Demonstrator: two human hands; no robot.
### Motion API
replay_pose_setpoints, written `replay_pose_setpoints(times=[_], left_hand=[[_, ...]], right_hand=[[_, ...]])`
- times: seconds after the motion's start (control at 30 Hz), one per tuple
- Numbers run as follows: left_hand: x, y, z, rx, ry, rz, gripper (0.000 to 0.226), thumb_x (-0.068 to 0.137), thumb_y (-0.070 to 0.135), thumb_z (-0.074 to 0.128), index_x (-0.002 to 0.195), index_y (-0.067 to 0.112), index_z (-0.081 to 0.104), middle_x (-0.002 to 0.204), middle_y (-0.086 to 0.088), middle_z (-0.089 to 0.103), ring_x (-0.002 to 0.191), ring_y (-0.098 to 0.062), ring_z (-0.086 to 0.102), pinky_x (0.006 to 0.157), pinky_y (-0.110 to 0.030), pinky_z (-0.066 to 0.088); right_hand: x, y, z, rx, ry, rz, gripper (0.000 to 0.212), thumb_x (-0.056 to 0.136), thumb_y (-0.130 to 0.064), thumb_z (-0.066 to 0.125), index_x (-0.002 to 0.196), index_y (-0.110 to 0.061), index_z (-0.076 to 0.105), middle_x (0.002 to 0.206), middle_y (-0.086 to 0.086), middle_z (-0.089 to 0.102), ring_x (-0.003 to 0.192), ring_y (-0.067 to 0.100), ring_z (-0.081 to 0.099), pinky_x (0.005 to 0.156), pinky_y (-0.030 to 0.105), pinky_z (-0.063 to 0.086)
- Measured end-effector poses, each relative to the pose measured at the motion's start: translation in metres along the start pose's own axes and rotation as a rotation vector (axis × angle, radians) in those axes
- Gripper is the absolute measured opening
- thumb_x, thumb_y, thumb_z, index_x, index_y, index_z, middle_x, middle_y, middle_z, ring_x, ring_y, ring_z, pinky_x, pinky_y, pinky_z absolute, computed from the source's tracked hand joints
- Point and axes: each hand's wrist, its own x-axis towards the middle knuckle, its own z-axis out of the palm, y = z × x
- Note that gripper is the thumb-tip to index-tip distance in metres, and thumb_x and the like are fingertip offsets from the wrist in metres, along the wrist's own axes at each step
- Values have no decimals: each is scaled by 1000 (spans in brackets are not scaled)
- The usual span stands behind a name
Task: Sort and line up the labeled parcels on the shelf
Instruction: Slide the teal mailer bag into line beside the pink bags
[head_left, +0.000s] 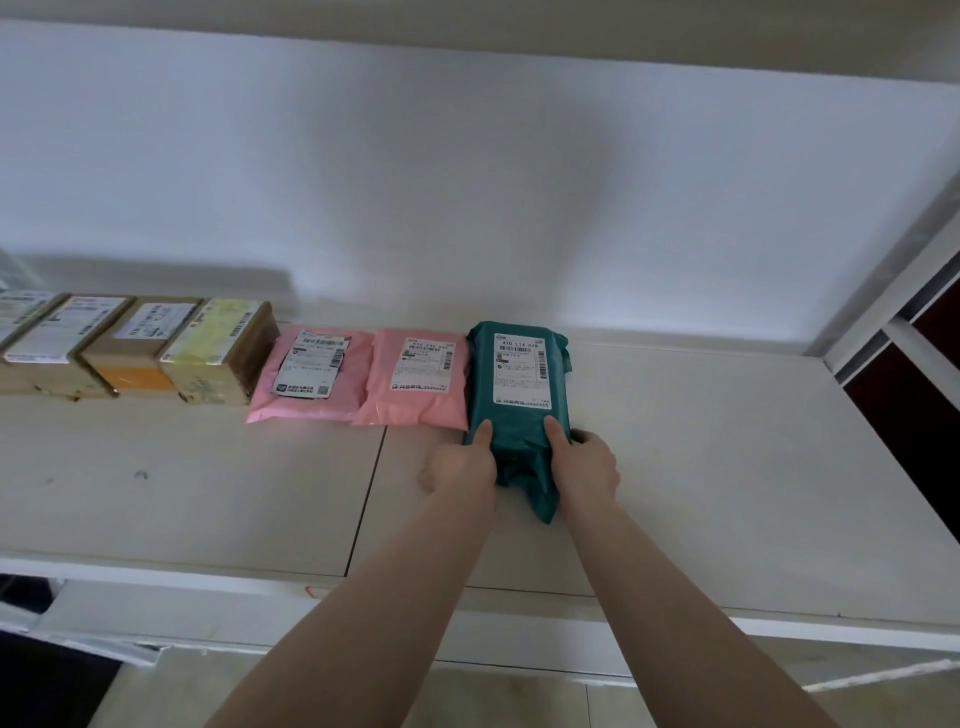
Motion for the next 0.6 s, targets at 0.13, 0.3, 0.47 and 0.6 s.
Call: replay_pose_setpoints(times=[0.13,0.3,0.47,0.6], left_hand=[[-10,10,-7,122,-8,7,74,75,71,57,98,1,66,96,-16,68,92,-31,64,86,-41,54],[-8,8,-7,130,-7,22,78,74,74,55,103,3,66,103,-15,66,101,-32,61,92,-43,50],[-7,6,-14,-2,4,31,98,60,83,52,115,3,61,114,-20,63,107,-35,61,91,-47,52],[-8,29,-42,-253,100,157,72,71,58,71,121,9,56,117,-8,59,98,-25,61,88,-41,54]], right_hand=[[0,-2,-1,75,23,-18,59,88,-60,54,130,-19,62,122,6,69,108,30,63,86,36,49],[1,-1,-3,89,14,-22,61,87,-62,54,128,-19,63,120,5,70,108,30,63,90,36,50],[5,-3,-7,106,19,44,87,72,-79,49,136,-21,56,130,8,62,120,33,55,100,44,47],[9,-16,-10,93,71,18,87,79,-73,57,143,-14,47,139,14,53,129,35,46,102,45,41]])
